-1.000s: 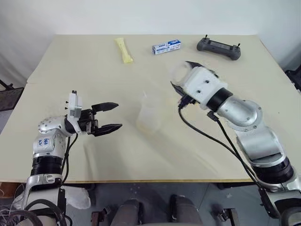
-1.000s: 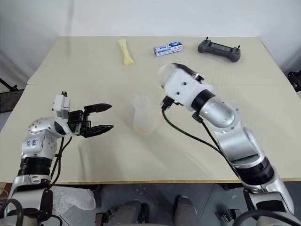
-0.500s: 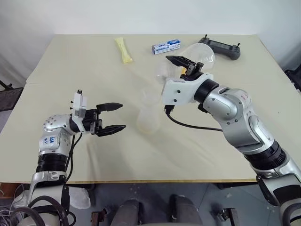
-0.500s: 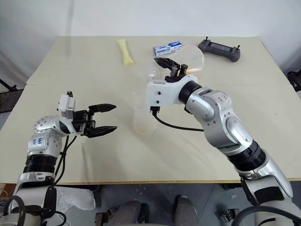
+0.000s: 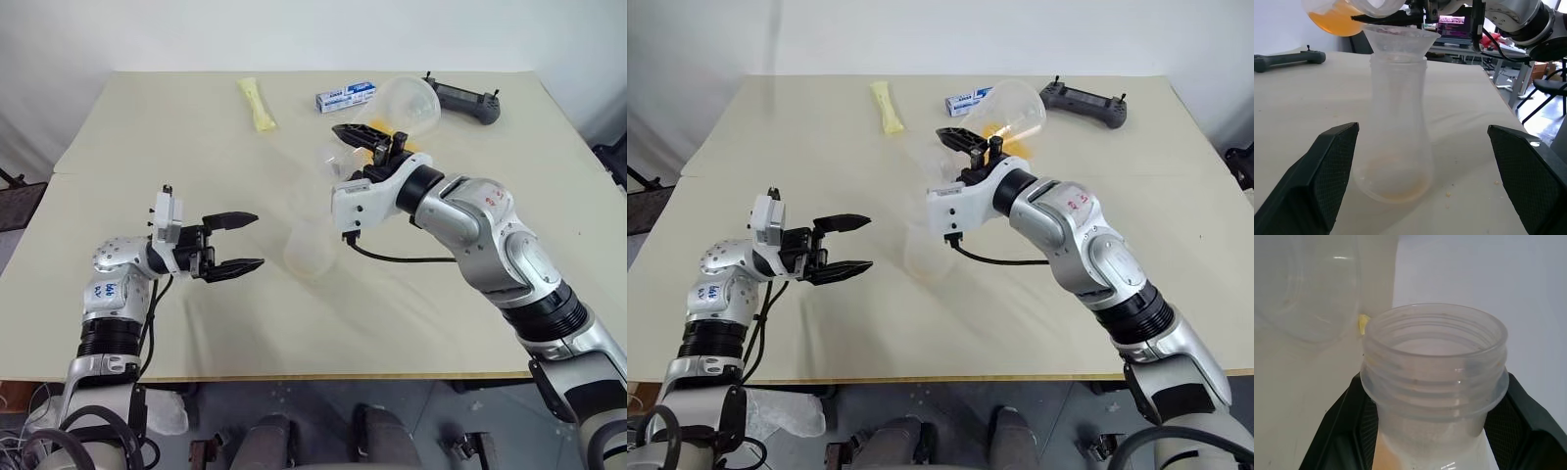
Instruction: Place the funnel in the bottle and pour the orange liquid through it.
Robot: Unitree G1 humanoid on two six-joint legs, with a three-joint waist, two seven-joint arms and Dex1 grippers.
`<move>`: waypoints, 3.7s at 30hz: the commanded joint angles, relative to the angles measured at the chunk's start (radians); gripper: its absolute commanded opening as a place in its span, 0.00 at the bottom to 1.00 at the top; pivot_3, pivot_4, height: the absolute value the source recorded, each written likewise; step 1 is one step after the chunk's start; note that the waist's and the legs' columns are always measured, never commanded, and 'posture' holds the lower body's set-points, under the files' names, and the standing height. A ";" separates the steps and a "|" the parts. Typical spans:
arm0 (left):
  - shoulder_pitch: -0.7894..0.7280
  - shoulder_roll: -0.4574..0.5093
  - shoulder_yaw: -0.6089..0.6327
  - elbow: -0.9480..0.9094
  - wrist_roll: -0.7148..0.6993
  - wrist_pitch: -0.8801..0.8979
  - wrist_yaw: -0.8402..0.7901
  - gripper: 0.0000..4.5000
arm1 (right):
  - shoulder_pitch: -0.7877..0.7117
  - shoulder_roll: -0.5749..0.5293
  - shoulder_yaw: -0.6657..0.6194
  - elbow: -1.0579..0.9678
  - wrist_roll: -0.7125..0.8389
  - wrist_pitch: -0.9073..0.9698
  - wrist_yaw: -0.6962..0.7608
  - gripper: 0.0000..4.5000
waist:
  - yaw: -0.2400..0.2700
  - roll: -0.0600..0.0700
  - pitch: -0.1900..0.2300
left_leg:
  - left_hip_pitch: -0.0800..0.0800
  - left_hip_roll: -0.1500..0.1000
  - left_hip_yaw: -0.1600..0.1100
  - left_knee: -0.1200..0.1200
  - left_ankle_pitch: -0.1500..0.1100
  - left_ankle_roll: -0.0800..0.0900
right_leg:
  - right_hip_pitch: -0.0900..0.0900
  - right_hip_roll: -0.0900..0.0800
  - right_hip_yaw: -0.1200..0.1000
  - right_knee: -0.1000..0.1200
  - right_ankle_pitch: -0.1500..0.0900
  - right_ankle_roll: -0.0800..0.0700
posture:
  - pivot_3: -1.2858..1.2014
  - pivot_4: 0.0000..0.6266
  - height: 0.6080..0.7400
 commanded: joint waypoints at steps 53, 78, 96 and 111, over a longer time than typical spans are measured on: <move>-0.073 -0.027 0.006 0.062 0.013 -0.050 0.010 1.00 | -0.080 0.055 -0.094 0.064 -0.091 -0.217 -0.012 0.55 | -0.022 0.000 0.000 | 0.000 0.000 -0.001 -0.002 0.000 0.000 | 0.000 0.000 0.000 0.000 0.000 0.000 | 0.52 0.24 1.00; -0.064 -0.031 0.007 0.051 0.010 -0.047 0.018 1.00 | -0.037 0.073 -0.107 0.041 -0.058 -0.184 0.036 0.55 | -0.022 0.000 0.000 | 0.000 0.000 -0.001 -0.002 0.000 0.000 | -0.001 0.000 -0.001 0.001 0.000 0.000 | 0.52 0.24 1.00; -0.062 -0.033 0.008 0.053 0.010 -0.051 0.024 1.00 | -0.075 0.076 -0.088 0.080 -0.117 -0.298 0.027 0.55 | -0.022 0.000 0.000 | 0.000 0.000 -0.001 -0.002 0.000 0.000 | -0.001 0.000 -0.001 0.001 0.000 0.000 | 0.52 0.24 1.00; -0.068 -0.036 0.008 0.059 0.011 -0.056 0.021 1.00 | -0.091 0.071 -0.092 0.105 -0.159 -0.368 0.017 0.55 | -0.022 0.000 0.000 | 0.000 0.000 -0.001 -0.002 0.000 0.000 | -0.001 0.000 -0.001 0.001 0.000 0.000 | 0.52 0.24 1.00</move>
